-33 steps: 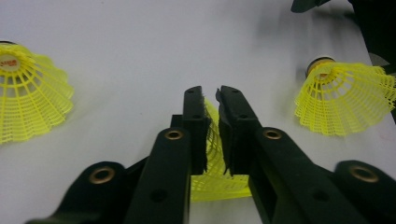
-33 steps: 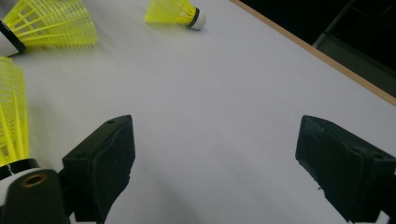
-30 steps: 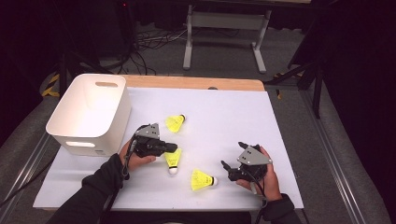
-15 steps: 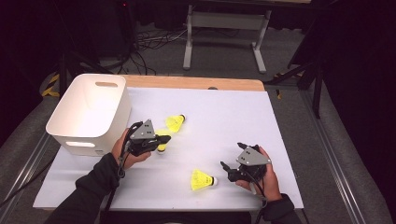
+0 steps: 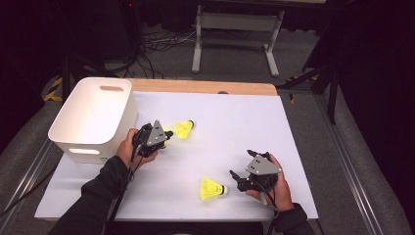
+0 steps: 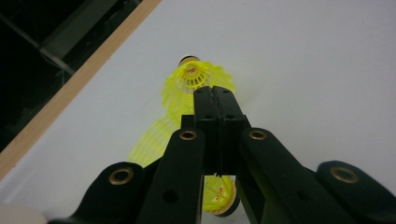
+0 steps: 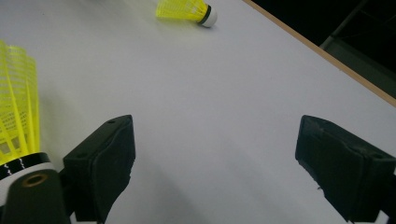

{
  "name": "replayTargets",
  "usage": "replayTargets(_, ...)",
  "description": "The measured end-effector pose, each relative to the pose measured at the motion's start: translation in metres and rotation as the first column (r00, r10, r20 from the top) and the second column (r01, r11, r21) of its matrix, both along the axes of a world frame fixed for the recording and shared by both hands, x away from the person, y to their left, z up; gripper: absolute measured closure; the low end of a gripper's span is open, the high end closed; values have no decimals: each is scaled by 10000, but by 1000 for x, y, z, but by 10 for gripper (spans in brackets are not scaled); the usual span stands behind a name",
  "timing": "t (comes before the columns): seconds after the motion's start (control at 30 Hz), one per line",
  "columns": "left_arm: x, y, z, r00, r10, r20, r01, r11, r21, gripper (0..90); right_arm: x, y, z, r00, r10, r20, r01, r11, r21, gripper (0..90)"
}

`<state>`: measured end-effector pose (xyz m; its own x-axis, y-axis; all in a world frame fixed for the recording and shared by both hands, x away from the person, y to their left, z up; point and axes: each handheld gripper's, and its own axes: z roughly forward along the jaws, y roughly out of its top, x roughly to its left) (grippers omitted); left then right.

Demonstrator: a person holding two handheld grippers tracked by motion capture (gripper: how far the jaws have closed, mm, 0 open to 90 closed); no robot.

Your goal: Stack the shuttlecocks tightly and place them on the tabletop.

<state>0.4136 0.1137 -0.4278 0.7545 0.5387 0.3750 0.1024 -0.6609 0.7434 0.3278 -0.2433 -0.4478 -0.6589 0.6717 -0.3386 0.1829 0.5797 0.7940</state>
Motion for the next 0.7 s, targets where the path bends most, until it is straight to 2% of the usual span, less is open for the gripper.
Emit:
replayTargets(0.03, -1, 0, 0, 9995, 162, 272, -174, 9990, 417, 899, 1, 0, -1, 10000, 17, -60, -17, 10000, -32, 128)
replayTargets(0.13, 0, 2, 2, 9998, 136, 175, -140, 9997, 198, 899, 1, 0, -1, 10000, 28, -88, -28, 10000, -78, 128)
replayTargets(0.2, 1, 2, 0, 9998, 177, 65, -179, 9990, 407, 898, 1, 1, -2, 9999, 72, -119, -73, 9999, -101, 128)
replayTargets(0.33, 1, -2, -4, 9990, 152, 416, -188, 9959, 890, 898, 1, 2, -2, 9998, 100, -151, -103, 9998, -163, 127)
replayTargets(0.47, 0, -4, -6, 9993, -245, 277, 224, 9971, 725, 895, 1, 2, -3, 9996, 153, -221, -159, 9995, -266, 125)
replayTargets(0.63, 2, -3, -7, 9977, -598, -320, 601, 9982, 88, 873, 0, 2, -3, 9995, 229, -236, -235, 9993, -287, 123)
replayTargets(0.7, 2, -5, -7, 9970, -634, -452, 634, 9980, 2, 847, 0, 3, -3, 9993, 254, -256, -262, 9992, -308, 122)
